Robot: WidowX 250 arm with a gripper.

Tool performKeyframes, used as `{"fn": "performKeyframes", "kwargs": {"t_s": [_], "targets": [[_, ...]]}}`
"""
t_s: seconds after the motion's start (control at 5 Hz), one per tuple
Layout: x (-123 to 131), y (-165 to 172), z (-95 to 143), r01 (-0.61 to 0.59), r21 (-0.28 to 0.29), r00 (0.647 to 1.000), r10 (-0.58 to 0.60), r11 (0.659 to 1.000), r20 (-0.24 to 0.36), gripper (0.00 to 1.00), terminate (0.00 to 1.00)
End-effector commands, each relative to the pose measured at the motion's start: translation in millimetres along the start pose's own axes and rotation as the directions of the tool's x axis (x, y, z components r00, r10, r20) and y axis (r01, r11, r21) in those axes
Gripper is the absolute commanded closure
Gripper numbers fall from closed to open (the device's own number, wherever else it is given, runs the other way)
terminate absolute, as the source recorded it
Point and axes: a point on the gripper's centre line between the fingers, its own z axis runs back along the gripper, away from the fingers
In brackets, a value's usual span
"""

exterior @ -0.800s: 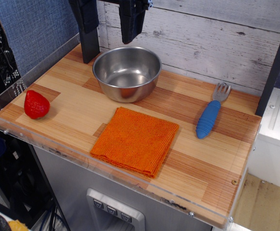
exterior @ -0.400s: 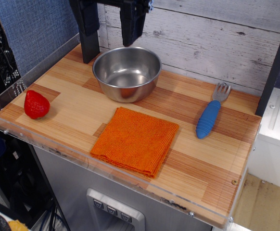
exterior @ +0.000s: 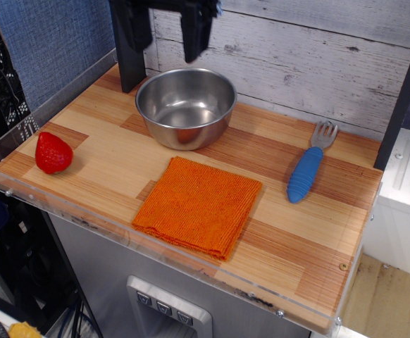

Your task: Place the metal bowl on top of the orange towel

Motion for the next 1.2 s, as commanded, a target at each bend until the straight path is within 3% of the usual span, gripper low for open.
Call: {"fn": "performKeyframes", "kwargs": {"t_s": [0.0, 0.2, 0.4, 0.8, 1.0], "targets": [[37.6, 9.5, -32.4, 0.012, 0.017, 0.999, -0.012, 1.0, 0.041, 0.0, 0.0], [46.6, 5.4, -55.1, 0.022, 0.061, 1.0, -0.023, 0.998, 0.018, 0.0, 0.0], [49.9, -5.8, -69.8, 0.001, 0.063, 1.0, -0.003, 0.998, 0.031, 0.0, 0.0], [56.5, -21.1, -79.9, -0.019, 0.008, 0.998, 0.018, 1.0, 0.065, 0.0, 0.0], [53.5, -14.4, -100.3, -0.043, 0.008, 0.999, 0.043, 0.999, 0.013, 0.0, 0.0]]}}
